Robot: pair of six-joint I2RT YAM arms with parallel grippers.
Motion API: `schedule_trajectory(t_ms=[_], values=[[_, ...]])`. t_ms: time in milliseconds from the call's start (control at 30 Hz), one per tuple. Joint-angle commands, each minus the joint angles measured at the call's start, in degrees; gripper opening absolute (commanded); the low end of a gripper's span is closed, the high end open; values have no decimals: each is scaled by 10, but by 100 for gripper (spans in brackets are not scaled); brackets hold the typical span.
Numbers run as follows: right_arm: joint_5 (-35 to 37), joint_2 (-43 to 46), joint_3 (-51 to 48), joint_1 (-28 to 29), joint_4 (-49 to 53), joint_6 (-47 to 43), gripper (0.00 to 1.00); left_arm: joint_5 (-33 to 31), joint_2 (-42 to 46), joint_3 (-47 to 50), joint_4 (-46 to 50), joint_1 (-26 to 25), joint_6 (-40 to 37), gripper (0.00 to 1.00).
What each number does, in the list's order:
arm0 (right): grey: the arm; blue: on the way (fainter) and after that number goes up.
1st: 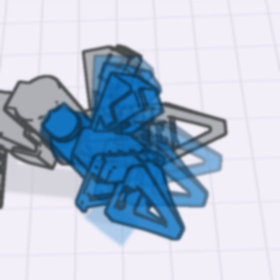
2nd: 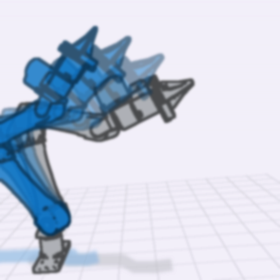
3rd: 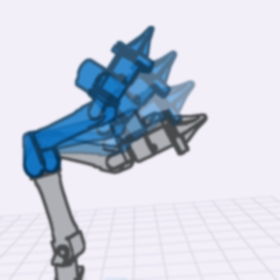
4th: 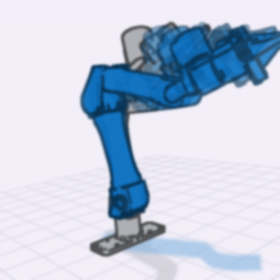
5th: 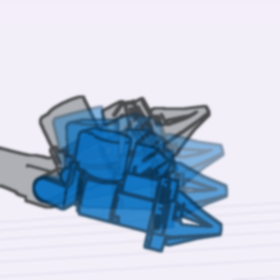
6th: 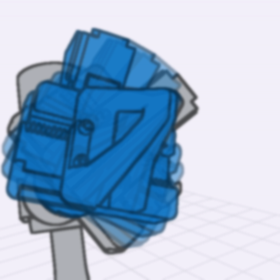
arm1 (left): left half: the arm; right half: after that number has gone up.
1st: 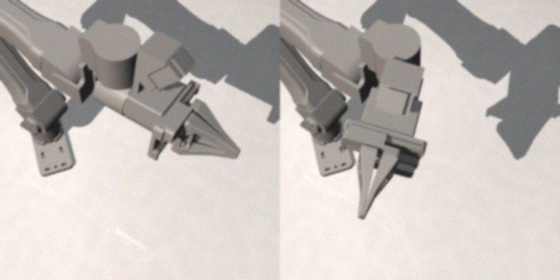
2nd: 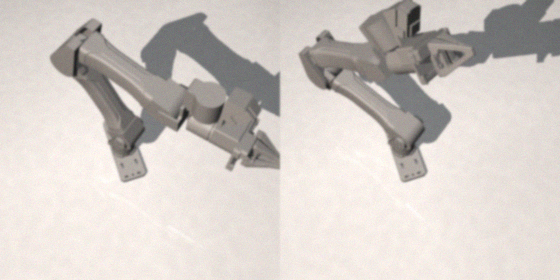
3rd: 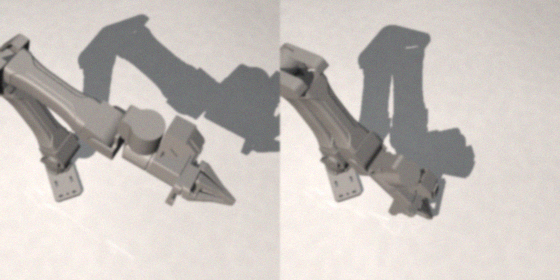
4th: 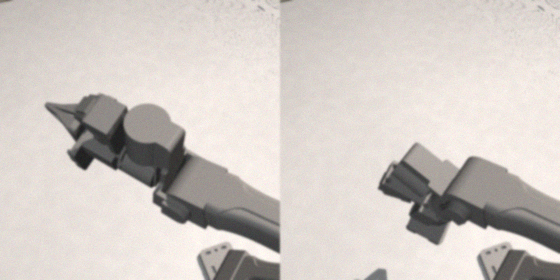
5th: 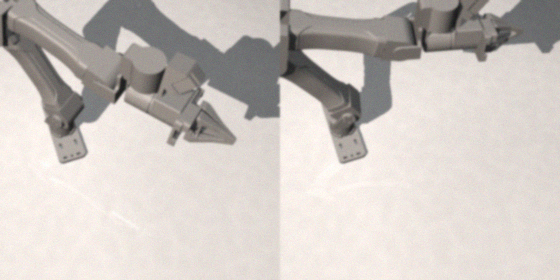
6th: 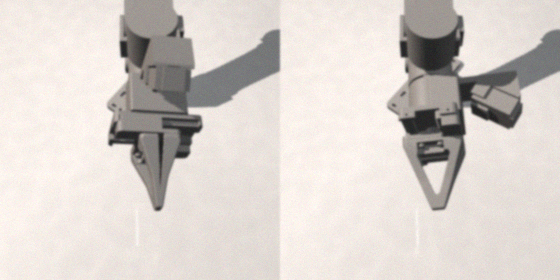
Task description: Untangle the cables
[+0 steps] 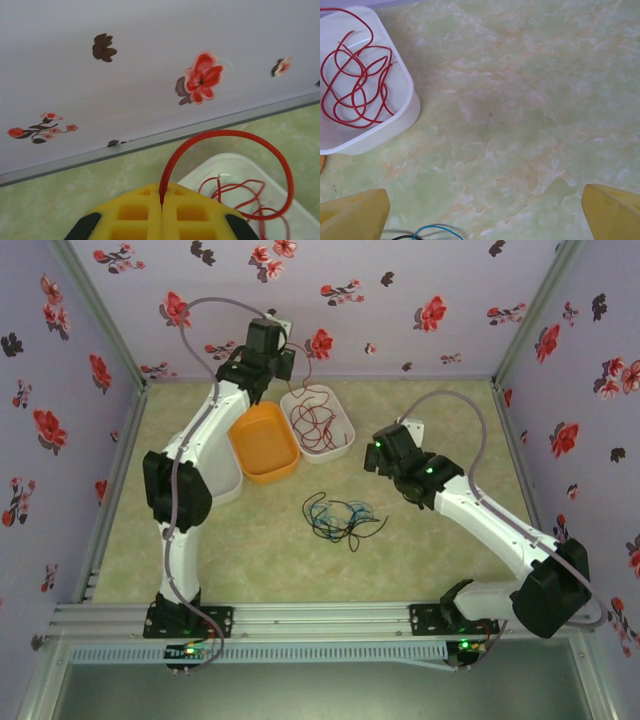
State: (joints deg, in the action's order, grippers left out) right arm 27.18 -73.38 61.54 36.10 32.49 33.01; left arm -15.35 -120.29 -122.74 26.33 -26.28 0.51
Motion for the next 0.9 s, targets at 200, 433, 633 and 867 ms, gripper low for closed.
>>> schedule_trajectory(t_ms=[200,433,633,867], values=[[24,-5,20,-6,21,2,99,-122,-63,-64,67,-48,-65,0],[20,-6,16,-8,26,8,99,-110,-100,-79,73,-79,-74,0],[15,-6,9,-9,25,12,99,-69,-117,-84,92,-83,-75,0],[9,-14,6,-11,21,15,99,2,-168,-146,161,-71,-49,0]])
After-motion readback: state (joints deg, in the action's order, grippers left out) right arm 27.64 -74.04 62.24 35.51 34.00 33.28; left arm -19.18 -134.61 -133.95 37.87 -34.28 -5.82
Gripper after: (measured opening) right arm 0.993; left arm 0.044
